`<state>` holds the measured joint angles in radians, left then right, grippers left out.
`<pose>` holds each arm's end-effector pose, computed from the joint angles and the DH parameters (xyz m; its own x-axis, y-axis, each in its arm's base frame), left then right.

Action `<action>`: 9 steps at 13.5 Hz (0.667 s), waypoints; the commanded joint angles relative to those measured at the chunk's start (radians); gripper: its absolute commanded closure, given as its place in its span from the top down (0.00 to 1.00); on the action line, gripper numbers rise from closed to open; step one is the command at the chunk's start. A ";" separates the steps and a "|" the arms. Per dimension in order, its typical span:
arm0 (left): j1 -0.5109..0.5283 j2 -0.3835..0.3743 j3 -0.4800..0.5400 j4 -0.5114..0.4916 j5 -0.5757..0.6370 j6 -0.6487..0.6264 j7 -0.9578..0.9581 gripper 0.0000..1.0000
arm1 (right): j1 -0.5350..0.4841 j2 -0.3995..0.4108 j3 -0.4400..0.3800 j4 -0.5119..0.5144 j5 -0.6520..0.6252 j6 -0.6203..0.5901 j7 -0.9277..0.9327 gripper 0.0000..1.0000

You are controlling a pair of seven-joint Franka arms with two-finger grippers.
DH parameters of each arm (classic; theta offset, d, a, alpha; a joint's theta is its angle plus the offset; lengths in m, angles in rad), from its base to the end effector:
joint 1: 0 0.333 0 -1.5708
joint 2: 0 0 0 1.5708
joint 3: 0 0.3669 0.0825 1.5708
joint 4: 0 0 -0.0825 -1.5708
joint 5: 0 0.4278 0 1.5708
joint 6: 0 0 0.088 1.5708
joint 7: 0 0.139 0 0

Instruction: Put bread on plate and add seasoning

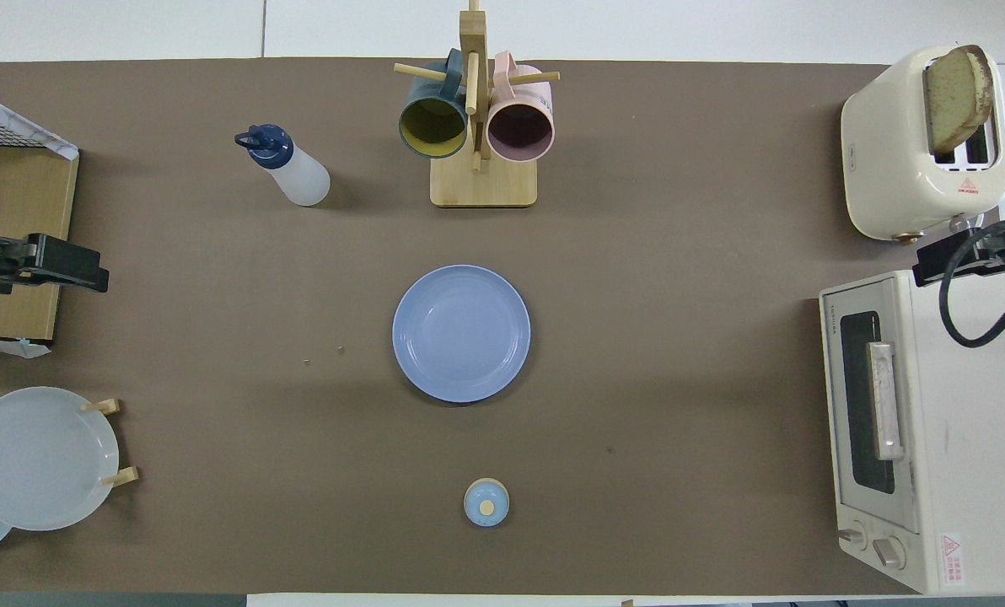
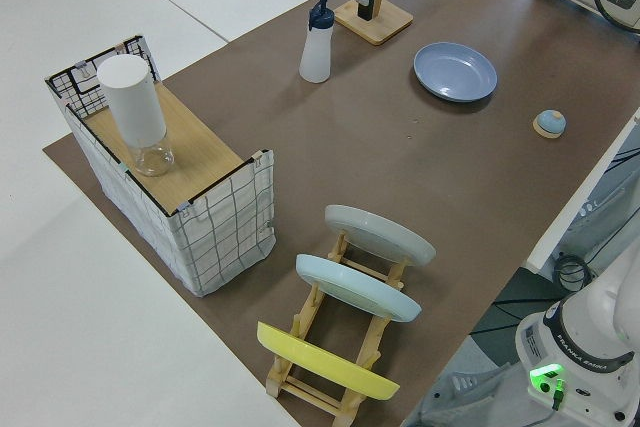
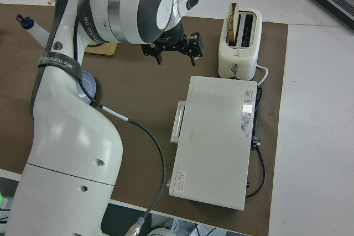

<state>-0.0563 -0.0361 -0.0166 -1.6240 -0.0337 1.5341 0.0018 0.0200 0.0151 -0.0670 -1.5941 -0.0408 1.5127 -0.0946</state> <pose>0.5769 -0.0471 0.6344 0.9957 -0.0757 -0.0537 -0.0740 -0.9967 0.0332 0.5920 -0.0334 0.6179 0.9940 0.0453 -0.0998 0.0487 -0.9983 0.0325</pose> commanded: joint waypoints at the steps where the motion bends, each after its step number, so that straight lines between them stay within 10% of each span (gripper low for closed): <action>1: 0.003 -0.007 0.000 0.003 0.011 -0.009 0.012 1.00 | -0.009 0.008 0.001 0.014 0.024 0.006 -0.027 1.00; 9: 0.003 -0.008 0.000 0.003 0.011 -0.012 0.012 1.00 | -0.009 0.013 0.003 -0.007 0.022 0.240 -0.028 1.00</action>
<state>-0.0564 -0.0361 -0.0170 -1.6240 -0.0336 1.5341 0.0018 0.0196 0.0173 -0.0670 -1.5949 -0.0408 1.6613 -0.0946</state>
